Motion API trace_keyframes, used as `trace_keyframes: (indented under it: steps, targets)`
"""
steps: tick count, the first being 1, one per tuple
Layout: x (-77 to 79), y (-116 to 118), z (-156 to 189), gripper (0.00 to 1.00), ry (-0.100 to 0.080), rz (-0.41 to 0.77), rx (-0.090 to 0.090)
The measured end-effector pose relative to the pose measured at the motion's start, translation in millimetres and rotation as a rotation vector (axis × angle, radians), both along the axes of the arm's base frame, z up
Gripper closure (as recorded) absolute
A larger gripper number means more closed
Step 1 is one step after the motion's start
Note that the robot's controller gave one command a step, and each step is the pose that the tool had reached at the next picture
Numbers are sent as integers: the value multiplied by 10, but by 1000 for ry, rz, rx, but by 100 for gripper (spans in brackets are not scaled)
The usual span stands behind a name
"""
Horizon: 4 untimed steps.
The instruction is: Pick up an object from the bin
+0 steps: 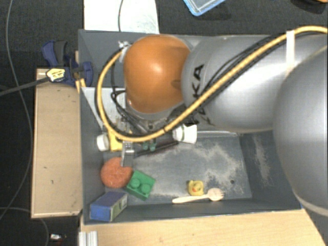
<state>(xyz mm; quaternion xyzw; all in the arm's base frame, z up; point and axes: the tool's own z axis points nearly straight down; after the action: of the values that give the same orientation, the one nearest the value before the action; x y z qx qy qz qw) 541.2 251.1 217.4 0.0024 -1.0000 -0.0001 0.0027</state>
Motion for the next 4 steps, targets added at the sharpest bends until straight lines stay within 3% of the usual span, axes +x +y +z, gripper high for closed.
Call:
trace_keyframes:
  steps: [1, 2, 3, 4]
  targets:
    - [21, -14, 46, 0, -8, -5, 2]
    - [-96, 17, -689, 0, -10, 200, 2]
    - [-403, 4, -678, 0, -12, 622, 1]
    - [-335, 17, -1044, 0, -8, 581, 2]
